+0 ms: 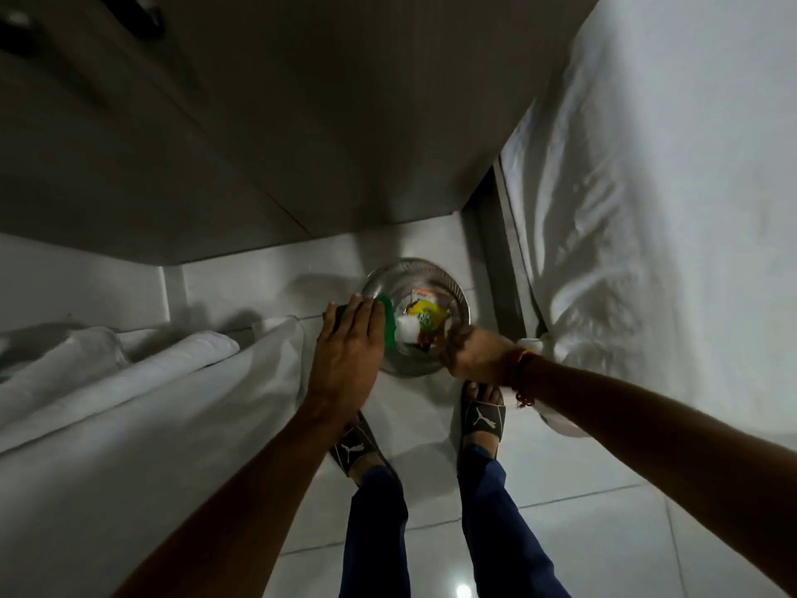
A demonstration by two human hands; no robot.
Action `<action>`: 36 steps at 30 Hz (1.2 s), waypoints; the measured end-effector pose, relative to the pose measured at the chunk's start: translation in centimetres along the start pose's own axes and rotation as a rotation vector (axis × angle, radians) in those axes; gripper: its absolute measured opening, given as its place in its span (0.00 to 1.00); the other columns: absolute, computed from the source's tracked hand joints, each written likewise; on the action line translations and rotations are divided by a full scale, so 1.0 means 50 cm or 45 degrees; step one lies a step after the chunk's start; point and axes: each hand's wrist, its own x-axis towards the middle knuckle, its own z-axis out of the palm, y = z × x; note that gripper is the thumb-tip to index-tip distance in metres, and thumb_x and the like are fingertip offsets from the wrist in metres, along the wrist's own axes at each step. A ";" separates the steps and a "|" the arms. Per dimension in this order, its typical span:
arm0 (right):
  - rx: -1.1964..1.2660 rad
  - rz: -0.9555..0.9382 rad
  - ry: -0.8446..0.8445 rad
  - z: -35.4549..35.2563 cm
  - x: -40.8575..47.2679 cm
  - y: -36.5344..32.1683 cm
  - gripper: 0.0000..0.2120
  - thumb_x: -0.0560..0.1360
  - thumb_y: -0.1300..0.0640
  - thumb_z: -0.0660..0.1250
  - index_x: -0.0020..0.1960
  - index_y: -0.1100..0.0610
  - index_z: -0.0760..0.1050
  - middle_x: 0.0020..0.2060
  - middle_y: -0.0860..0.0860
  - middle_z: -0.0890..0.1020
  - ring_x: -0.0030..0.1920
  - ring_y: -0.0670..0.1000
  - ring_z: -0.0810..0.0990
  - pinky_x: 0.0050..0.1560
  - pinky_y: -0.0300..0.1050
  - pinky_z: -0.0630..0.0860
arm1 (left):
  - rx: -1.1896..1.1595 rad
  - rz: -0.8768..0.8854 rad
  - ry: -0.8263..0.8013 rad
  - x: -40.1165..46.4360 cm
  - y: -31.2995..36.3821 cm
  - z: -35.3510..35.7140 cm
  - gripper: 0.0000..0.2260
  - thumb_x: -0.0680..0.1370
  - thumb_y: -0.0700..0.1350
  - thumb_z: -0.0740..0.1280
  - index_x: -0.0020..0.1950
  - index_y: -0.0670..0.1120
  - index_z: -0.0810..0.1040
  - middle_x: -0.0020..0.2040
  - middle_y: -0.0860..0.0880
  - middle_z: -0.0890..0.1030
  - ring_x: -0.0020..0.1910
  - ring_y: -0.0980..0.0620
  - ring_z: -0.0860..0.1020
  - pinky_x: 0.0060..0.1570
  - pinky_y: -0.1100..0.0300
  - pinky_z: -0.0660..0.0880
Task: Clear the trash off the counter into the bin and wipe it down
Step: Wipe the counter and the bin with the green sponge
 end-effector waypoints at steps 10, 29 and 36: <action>-0.563 -0.578 0.019 -0.474 -0.213 -0.060 0.16 0.77 0.70 0.51 0.55 0.64 0.76 0.41 0.57 0.86 0.45 0.58 0.84 0.57 0.53 0.78 | 0.047 0.021 0.249 -0.122 -0.026 -0.451 0.32 0.74 0.43 0.71 0.77 0.40 0.64 0.75 0.41 0.71 0.75 0.43 0.68 0.72 0.41 0.68; -0.785 -0.267 0.290 -1.058 -0.278 -0.230 0.14 0.76 0.65 0.54 0.51 0.60 0.78 0.41 0.54 0.84 0.38 0.57 0.82 0.36 0.48 0.80 | -0.051 -0.281 0.681 -0.154 -0.240 -1.165 0.31 0.74 0.36 0.68 0.75 0.40 0.62 0.74 0.38 0.71 0.73 0.39 0.69 0.73 0.41 0.66; -0.738 -0.357 0.362 -1.054 -0.255 -0.221 0.14 0.74 0.63 0.58 0.49 0.61 0.82 0.33 0.51 0.84 0.31 0.53 0.80 0.30 0.44 0.77 | -0.074 -0.687 0.524 -0.149 -0.416 -1.113 0.31 0.74 0.41 0.72 0.73 0.37 0.63 0.71 0.35 0.71 0.71 0.35 0.70 0.75 0.34 0.58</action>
